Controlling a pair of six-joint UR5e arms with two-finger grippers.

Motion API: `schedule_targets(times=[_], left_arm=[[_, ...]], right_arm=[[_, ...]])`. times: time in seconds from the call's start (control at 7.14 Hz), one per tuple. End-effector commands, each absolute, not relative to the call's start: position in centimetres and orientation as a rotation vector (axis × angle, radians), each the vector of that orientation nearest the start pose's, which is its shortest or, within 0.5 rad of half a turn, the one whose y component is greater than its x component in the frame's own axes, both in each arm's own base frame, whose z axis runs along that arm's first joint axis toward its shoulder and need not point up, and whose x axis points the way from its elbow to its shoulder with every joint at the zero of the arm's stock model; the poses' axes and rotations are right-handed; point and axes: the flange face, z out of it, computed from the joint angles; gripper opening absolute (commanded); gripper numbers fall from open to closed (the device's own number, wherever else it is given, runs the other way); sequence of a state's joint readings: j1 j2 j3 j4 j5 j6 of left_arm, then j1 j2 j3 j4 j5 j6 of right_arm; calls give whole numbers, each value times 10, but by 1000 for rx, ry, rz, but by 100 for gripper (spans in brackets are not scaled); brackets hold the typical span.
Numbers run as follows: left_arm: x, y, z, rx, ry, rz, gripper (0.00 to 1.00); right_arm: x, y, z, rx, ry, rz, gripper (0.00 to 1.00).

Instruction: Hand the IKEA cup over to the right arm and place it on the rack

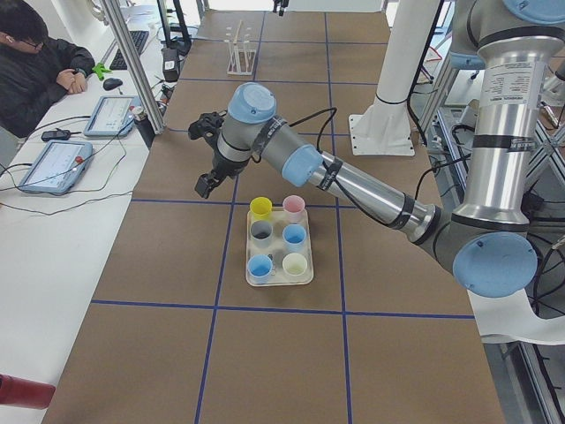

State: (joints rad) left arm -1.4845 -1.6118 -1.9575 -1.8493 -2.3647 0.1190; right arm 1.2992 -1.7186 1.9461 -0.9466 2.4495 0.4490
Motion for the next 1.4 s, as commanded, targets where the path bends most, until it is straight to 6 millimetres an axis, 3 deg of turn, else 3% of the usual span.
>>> schedule_targets(times=[0.0, 0.28, 0.56, 0.7, 0.98, 1.26], left_arm=[[5, -495, 466, 654, 765, 504, 100], [5, -472, 528, 649, 734, 501, 100], [20, -470, 598, 655, 745, 529, 100], [41, -466, 615, 668, 793, 477, 100], [73, -461, 637, 682, 776, 449, 100], [81, -460, 654, 674, 753, 455, 100]], right_arm=[[-101, -440, 441, 420, -1057, -186, 99], [-141, -439, 410, 393, -1082, -128, 99], [-171, -433, 405, 415, -1038, -105, 98], [-178, -432, 408, 428, -1012, -101, 84], [-180, -431, 405, 435, -1017, -113, 99], [-182, -431, 406, 433, -1015, -109, 99]])
